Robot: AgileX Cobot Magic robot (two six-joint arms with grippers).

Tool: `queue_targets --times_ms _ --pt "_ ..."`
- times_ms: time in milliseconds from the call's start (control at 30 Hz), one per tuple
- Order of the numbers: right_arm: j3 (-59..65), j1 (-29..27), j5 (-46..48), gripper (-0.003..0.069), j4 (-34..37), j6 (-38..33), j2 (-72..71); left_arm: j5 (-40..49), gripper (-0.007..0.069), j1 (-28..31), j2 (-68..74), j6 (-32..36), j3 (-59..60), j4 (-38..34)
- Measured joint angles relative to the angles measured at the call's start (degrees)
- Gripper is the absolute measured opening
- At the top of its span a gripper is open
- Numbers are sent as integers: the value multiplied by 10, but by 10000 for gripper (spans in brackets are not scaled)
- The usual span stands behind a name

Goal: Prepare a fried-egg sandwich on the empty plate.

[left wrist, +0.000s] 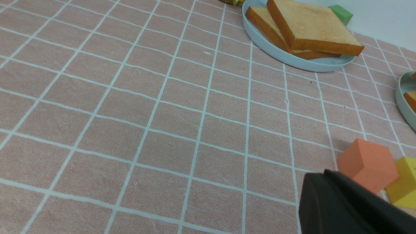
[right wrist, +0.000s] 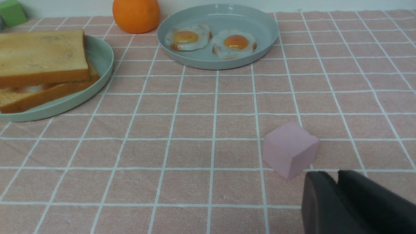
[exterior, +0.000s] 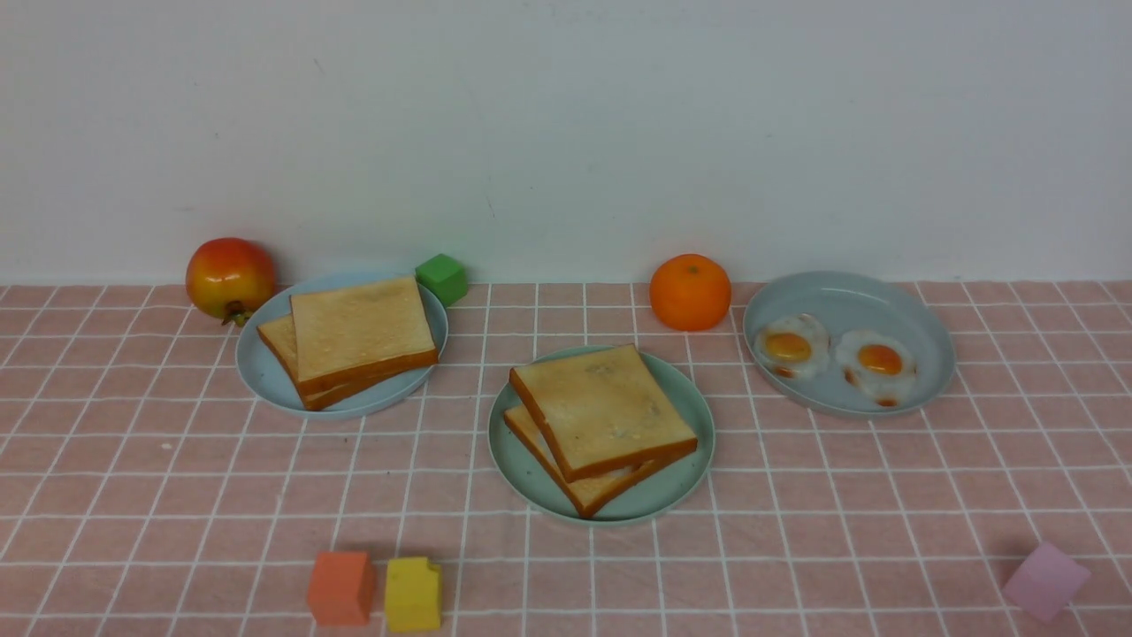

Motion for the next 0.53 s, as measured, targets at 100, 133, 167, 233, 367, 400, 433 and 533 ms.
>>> queue_targets --times_ms 100,133,167,233,367,400,433,533 --pt "0 0 0 103 0 0 0 0 4 0 0 0 0 0" --pt "0 0 0 103 0 0 0 0 4 0 0 0 0 0" --pt "0 0 0 103 0 0 0 0 4 0 0 0 0 0" --pt "0 0 0 104 0 0 0 0 4 0 0 0 0 0" --pt "0 0 0 109 0 0 0 0 8 0 0 -1 0 0" --pt "0 0 0 111 0 0 0 0 7 0 0 -1 0 0" --pt "0 0 0 113 0 0 0 0 7 0 0 -1 0 0" --pt "0 0 0 117 0 0 0 0 12 0 0 -1 0 0"
